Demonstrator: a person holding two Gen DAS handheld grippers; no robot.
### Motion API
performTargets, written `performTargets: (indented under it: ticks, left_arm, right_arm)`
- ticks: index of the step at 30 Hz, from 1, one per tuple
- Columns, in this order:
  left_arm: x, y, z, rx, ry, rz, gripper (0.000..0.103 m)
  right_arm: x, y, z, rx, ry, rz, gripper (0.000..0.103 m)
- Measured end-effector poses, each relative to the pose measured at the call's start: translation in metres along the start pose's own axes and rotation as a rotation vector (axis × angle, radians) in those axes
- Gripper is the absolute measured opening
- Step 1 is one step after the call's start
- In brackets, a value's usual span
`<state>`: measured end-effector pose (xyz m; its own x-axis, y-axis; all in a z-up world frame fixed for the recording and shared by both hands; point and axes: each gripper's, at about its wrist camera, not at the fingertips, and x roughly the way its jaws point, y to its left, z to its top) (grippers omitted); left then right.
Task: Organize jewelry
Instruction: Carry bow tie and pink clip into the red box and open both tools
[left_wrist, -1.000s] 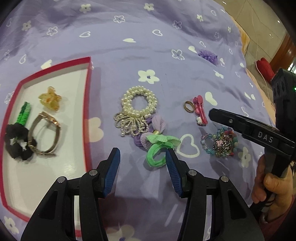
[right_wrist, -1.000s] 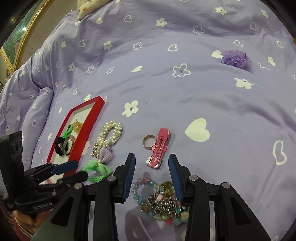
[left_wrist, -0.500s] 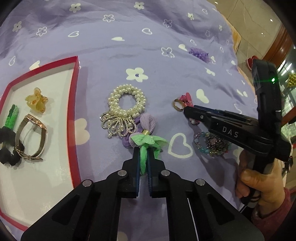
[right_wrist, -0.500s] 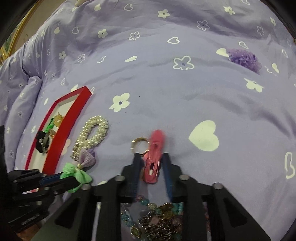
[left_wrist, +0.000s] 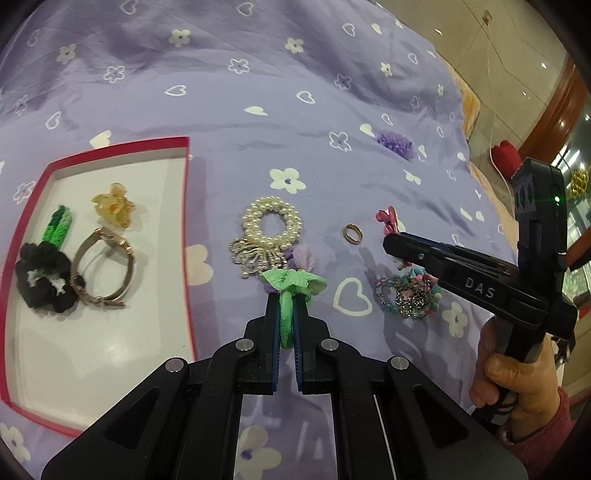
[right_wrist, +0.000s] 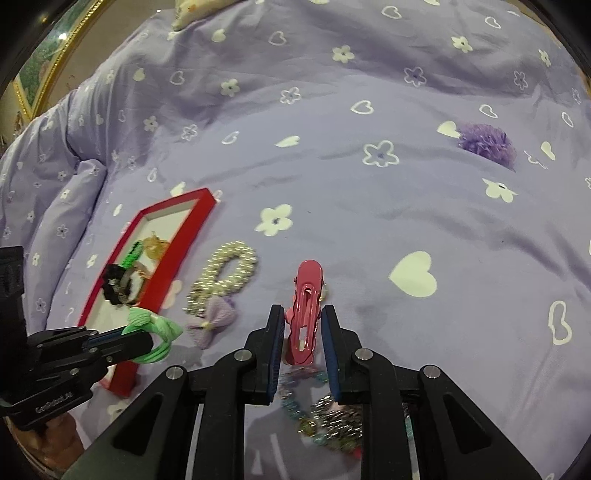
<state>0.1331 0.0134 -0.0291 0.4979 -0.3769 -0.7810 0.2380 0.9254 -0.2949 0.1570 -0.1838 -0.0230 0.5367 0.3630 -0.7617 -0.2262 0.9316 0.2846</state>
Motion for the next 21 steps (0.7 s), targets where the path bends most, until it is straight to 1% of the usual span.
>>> performTargets:
  ticks: [9, 21]
  left_arm:
    - [-0.026, 0.019, -0.003, -0.046, -0.048, 0.020, 0.005]
    - [-0.046, 0.047, -0.014, -0.120, -0.079, 0.042, 0.005]
  right_arm:
    - [-0.010, 0.025, 0.000, -0.027, -0.011, 0.043, 0.020]
    - [-0.010, 0.055, -0.001, -0.073, -0.004, 0.086, 0.020]
